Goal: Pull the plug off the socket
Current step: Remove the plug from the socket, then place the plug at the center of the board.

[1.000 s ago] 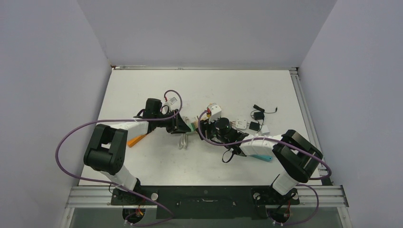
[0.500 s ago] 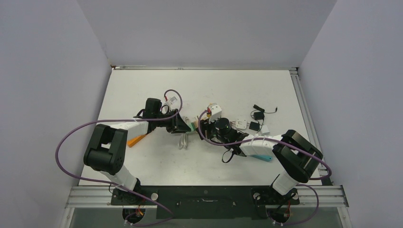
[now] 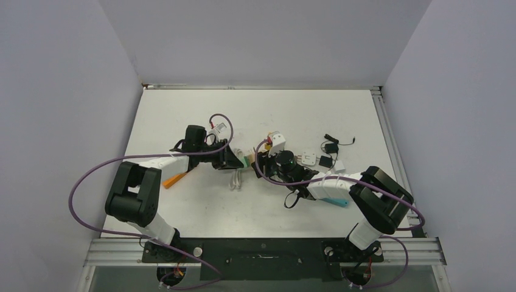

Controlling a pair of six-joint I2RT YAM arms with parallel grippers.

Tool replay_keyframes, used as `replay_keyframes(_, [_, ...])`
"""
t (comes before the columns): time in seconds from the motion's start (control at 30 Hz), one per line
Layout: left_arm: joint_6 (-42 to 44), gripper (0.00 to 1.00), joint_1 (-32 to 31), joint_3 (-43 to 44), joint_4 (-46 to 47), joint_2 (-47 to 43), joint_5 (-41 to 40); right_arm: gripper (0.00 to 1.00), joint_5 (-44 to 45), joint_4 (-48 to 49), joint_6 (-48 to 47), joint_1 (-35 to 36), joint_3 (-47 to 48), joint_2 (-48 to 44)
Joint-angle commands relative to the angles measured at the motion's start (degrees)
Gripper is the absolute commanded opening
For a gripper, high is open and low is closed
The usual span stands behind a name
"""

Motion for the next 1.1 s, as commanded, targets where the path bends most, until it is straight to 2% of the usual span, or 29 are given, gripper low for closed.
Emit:
replay_keyframes(0.0, [1.43,0.0,1.54,1.24,-0.73,-2.66,-4.2,0.05,3.43,-3.68,2.26,-1.38,-1.19,-1.86])
replay_keyframes(0.23, [2.19,0.0,2.27,1.63,-1.48,-3.37,-4.53,0.05,3.38,-3.68,2.44,-1.71,-1.19,-1.86])
replay_keyframes(0.33, [2.69,0.0,4.64,2.13,-3.4,-4.51,-5.48,0.05,3.6,-3.53,2.49,-1.67,-1.51,-2.3])
replay_keyframes(0.53, [5.63,0.0,11.02,4.04,-12.29,-5.44,-14.17,0.05,3.44,-2.65,2.41,-1.93,-2.25,-2.93])
replay_keyframes(0.77, [8.08,0.0,12.38,6.12,-16.72,-1.35,-18.9,0.05,2.41,-1.16,2.34,-1.93,-2.94,-3.01])
replay_keyframes(0.87, [8.88,0.04,12.33,7.01,-18.85,0.42,-20.88,0.05,2.43,-0.92,2.23,-2.02,-3.22,-3.48])
replay_keyframes(1.07, [9.9,0.18,11.97,8.8,-22.03,4.37,-22.55,0.05,2.83,-0.38,1.9,-2.17,-3.99,-4.67])
